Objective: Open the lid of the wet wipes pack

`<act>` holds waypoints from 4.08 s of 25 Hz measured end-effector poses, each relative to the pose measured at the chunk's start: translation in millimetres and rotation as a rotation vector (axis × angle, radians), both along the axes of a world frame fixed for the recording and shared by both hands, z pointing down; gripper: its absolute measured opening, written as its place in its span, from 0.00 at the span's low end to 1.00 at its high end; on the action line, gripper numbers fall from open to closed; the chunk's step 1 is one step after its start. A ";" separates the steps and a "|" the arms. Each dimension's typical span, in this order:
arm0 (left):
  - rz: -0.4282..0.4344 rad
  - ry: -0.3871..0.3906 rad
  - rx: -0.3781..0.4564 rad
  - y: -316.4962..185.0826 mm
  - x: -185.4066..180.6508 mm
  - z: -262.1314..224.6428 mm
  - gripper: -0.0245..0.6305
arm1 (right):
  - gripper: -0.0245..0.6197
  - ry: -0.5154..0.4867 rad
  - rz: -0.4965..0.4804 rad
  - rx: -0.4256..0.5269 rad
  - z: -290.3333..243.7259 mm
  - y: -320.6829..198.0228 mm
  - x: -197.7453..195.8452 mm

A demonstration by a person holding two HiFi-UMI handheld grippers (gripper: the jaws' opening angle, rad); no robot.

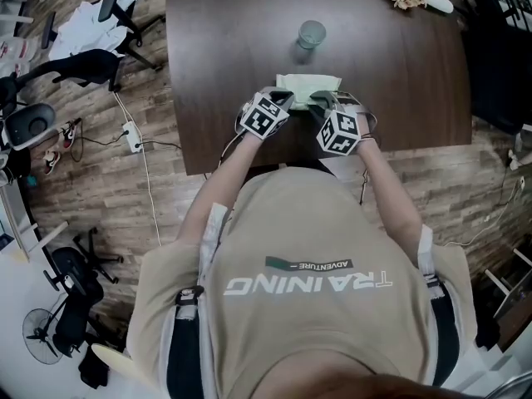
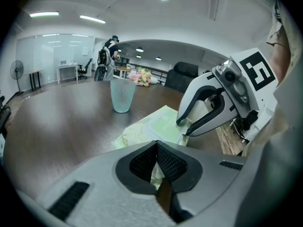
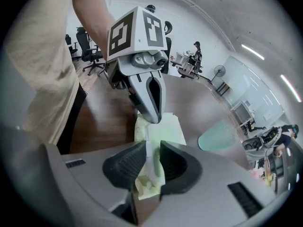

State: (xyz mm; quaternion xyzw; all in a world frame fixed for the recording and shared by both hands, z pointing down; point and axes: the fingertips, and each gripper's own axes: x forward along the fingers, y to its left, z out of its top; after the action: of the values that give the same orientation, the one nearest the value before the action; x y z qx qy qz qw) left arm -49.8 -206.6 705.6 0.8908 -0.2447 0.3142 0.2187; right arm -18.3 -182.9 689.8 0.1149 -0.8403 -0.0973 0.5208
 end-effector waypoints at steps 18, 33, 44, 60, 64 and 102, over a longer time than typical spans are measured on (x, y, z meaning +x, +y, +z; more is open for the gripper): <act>-0.004 0.010 -0.012 0.1 -2.6 2.5 0.05 | 0.08 -0.096 0.074 0.054 -43.7 -18.4 -2.8; -0.052 0.012 -0.047 -2.8 0.8 -2.1 0.05 | 0.08 -0.183 0.115 0.044 -62.1 -58.7 4.4; -0.109 0.007 -0.086 -3.2 -1.2 -3.2 0.05 | 0.08 -0.238 0.115 0.003 -55.1 -92.5 3.5; -0.222 -0.005 -0.162 -5.4 -3.3 1.6 0.05 | 0.08 -0.391 0.049 -0.121 -26.5 -121.1 1.2; -0.246 0.002 -0.168 -2.6 -4.8 1.6 0.05 | 0.08 -0.430 0.032 -0.186 -17.5 -122.1 0.1; -0.158 0.004 -0.085 -2.5 -6.8 3.9 0.05 | 0.08 -0.432 0.443 -0.179 -20.6 -51.9 66.6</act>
State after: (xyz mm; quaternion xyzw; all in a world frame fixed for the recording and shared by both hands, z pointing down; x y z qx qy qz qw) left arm -56.6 -209.1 709.6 0.8593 -0.3001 0.3045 0.2808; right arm 48.4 -234.8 669.2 0.2666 -0.8913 0.1192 0.3469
